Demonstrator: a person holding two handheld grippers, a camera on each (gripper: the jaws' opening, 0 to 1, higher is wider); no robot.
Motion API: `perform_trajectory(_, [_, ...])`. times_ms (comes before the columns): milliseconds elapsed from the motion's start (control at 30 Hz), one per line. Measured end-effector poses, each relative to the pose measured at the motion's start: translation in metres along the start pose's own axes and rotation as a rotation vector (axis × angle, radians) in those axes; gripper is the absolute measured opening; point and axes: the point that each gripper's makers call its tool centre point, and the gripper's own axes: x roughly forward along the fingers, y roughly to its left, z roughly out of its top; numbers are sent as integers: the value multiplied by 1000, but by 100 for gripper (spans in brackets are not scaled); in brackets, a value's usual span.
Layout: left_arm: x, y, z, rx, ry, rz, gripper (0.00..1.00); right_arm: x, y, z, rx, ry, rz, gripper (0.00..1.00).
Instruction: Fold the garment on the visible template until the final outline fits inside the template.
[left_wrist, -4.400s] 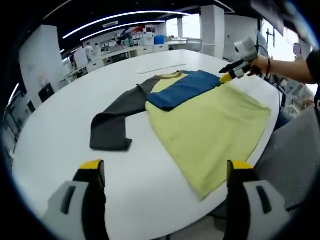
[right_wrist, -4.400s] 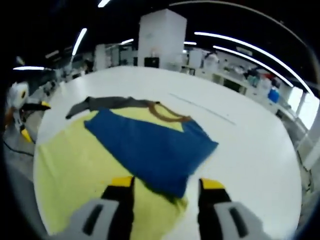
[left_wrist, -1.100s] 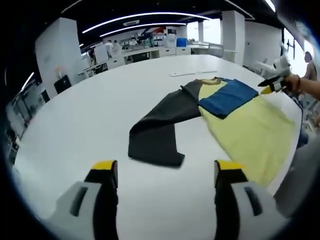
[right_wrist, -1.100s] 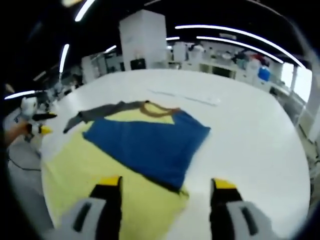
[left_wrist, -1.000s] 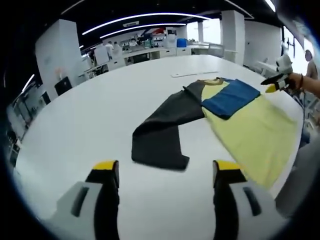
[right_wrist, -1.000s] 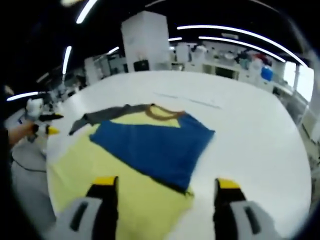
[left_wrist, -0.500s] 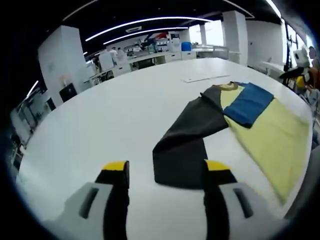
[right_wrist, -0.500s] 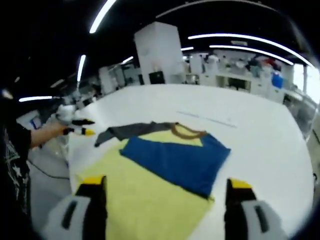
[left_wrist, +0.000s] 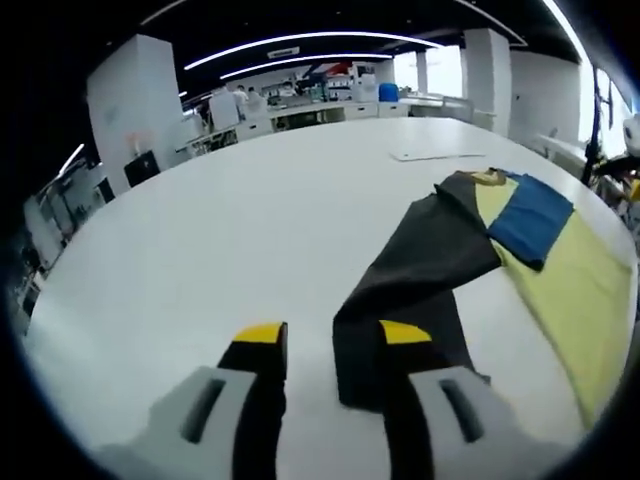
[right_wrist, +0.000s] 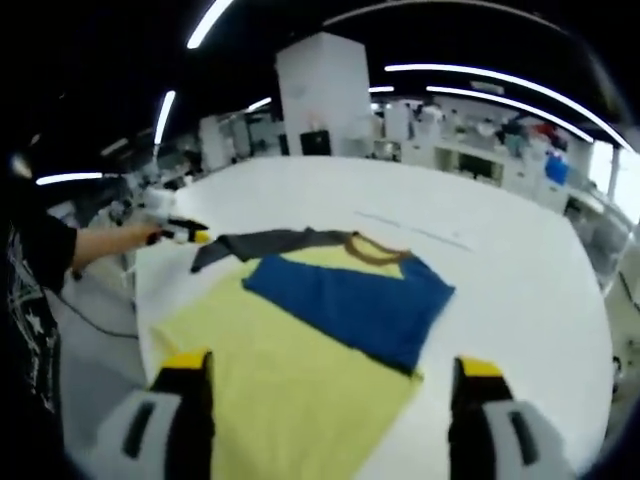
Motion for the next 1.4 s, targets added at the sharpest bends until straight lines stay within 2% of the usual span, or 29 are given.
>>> perform_trajectory(200, [9,-3,1,-36,-3,-27,19,-1,-2,-2,19,-2,-14,99])
perform_trajectory(333, [19,-3,-8,-35,38,-46,13,0,-2,-6,26,6,-20,99])
perform_trajectory(367, [19,-5,-5,-54,22,-55,11,0,-2,-7,24,11,-23,99])
perform_trajectory(500, [21,-2,-6,-79,23,-58,7,2,-1,-11,12,28,-19,99])
perform_trajectory(567, [18,-11,-6,-101,33,-80,0,4,1,-11,15,28,-15,99])
perform_trajectory(667, [11,-13,-5,-126,46,-76,0,5,2,-11,22,28,-11,99])
perform_trajectory(767, [3,-5,-2,-195,24,-64,0,7,0,-12,15,36,-21,99])
perform_trajectory(800, [-2,-6,0,-189,21,-63,0,7,0,-12,6,41,-29,99])
perform_trajectory(867, [-12,-15,6,-163,5,-63,0,7,0,-12,-3,45,-34,99])
perform_trajectory(1033, [-31,-31,27,-164,-61,-89,0,6,2,-12,4,36,-34,99])
perform_trajectory(1167, [-45,-52,37,-168,-79,-92,0,6,4,-12,13,30,-31,95])
perform_trajectory(1400, [-56,-97,57,-173,-128,-127,0,3,6,-13,26,15,-29,96])
